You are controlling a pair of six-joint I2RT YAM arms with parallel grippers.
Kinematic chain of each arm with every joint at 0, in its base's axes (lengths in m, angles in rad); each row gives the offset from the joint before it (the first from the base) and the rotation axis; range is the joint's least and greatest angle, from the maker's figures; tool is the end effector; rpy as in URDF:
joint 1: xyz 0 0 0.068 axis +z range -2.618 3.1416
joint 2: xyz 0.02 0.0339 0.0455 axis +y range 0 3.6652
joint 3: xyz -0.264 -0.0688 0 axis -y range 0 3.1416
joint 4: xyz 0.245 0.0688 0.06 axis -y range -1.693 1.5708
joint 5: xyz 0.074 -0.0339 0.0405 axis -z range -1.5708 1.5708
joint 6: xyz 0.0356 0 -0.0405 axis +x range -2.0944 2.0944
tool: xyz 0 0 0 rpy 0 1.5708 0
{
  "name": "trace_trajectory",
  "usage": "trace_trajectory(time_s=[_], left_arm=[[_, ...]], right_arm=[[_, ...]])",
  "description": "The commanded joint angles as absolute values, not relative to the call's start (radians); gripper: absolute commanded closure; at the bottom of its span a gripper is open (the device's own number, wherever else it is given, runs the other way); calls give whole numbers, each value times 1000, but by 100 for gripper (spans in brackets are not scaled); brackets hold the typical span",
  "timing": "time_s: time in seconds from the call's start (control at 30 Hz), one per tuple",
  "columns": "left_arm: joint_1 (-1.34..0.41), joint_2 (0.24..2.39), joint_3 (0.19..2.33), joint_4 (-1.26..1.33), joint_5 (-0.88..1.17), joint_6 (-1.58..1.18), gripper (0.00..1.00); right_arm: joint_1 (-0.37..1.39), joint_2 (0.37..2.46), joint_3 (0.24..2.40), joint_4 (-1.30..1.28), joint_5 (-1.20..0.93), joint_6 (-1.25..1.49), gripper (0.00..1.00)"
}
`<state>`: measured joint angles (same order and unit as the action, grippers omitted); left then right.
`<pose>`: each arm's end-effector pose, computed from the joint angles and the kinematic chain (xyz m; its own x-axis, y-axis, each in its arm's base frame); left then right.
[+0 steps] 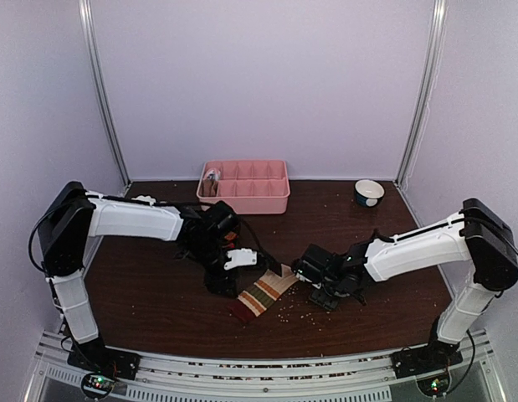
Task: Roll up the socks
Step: Adjust the sock at the center of the board.
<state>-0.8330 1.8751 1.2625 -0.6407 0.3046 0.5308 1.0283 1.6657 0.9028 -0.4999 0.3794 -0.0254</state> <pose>0.2395 -0.2793 0.1710 -0.1619 0.8960 -0.4135 0.9866 0.1378 -0.0877 0.1641 0.2467 0.1484 -0.4731 -0.8305 -0.2941 -0.7498 0.5548 -0.3605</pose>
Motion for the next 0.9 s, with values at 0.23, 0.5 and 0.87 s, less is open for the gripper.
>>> trace_trajectory(time_s=[0.23,0.5,0.87], left_arm=[[-991,1844,1059,-401,32,631,38],[-995,1839,1026,-421,36,669,38],[-998,1825,1049,-551,80,707,40]], right_arm=[[983,1716,1059,-547,512,-78,30],[882,1761,1149,-602,476,-116,37],[793,1940,1323,-623,507,-179,40]])
